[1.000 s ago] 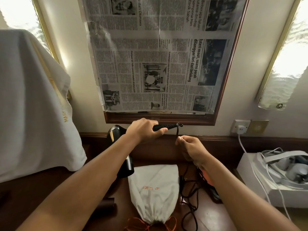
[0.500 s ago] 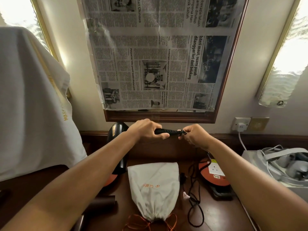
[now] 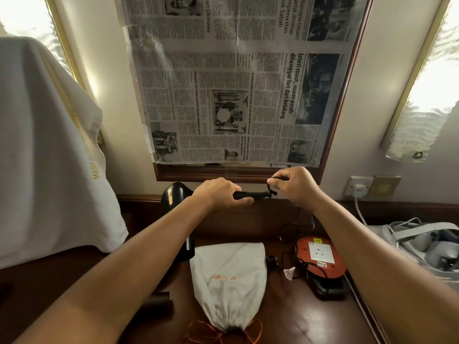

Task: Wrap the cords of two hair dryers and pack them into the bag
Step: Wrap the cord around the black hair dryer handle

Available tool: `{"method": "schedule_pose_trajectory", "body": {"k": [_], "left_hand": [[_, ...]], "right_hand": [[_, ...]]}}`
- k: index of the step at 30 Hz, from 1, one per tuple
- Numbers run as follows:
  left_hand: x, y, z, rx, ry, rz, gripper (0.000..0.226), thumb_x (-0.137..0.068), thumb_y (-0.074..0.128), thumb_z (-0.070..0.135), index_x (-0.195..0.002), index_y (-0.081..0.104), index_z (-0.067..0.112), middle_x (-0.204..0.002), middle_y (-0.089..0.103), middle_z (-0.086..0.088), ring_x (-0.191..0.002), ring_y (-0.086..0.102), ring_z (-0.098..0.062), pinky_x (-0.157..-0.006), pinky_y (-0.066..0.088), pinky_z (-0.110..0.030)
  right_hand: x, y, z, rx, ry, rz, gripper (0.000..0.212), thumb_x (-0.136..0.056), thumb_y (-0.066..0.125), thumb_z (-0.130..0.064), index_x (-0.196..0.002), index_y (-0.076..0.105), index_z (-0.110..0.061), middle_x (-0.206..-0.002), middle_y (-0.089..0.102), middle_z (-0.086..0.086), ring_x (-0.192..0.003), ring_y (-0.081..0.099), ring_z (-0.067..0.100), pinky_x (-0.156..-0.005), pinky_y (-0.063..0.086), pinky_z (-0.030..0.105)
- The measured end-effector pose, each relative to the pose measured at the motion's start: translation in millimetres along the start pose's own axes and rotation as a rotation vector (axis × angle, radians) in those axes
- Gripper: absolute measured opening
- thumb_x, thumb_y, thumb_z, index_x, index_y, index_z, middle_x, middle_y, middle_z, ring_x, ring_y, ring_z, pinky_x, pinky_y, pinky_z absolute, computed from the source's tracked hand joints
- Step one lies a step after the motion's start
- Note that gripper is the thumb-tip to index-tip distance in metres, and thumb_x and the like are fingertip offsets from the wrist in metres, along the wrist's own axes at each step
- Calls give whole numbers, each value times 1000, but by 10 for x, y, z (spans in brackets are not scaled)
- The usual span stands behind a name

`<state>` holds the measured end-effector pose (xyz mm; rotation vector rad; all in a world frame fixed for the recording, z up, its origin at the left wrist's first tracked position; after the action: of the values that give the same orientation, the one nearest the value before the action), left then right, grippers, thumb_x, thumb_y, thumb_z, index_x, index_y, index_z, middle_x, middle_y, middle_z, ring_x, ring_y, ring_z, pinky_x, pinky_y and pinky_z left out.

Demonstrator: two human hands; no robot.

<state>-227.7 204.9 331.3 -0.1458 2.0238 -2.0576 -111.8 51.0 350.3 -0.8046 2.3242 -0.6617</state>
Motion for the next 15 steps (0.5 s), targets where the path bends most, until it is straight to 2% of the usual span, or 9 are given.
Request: {"method": "schedule_pose_trajectory", "body": {"k": [3,6,8,11,15], "left_hand": [[-20,-1,-56,-19,-35,14,58,-86,34,75,-100,63,27,-89,64,3,-92,62,-23,-71,42,-34],[-55,-5,-66,-36,-47,37,54,-85,33,77,-89,59,30,-85,62,4,-88,62,-23,-68,40,-34],[-72,0,-28,-62,-33,53,60,-84,33,77,-97,62,27,-91,66,2,-92,63,-24,-69,40,-34],[-81,7,6,-88,-20,52,69,-84,32,78,-116,64,25,-104,69,-2,-100,62,-26,-75,41,-36],[-101,2,26,-115,-29,29,76,-85,31,78,-130,57,23,-120,66,-4,-112,60,-26,-85,44,-40]], "right_hand": [[54,-12,-1,21,-57,59,13,-89,67,-20,-86,76,-11,-73,69,1,-68,61,11,-66,51,27],[128,25,-14,49,-127,95,11,-90,65,-16,-89,74,-12,-76,67,-4,-70,58,4,-66,44,18],[152,64,6,70,-136,90,12,-92,61,-15,-90,73,-13,-78,68,-4,-72,60,7,-67,45,18],[175,118,46,99,-118,42,17,-95,56,-17,-85,70,-19,-78,67,-3,-74,61,13,-69,48,28],[242,169,11,252,-156,28,21,-96,51,-21,-100,71,-18,-94,71,-2,-89,64,19,-78,52,35]]}}
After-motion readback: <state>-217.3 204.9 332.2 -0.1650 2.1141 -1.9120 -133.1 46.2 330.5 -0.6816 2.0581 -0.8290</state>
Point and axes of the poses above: each hand's wrist, its own x-axis away from the middle knuckle, its own y-axis out of the palm, z = x × y, the point moved 5 cm from there along -x, towards the middle knuckle
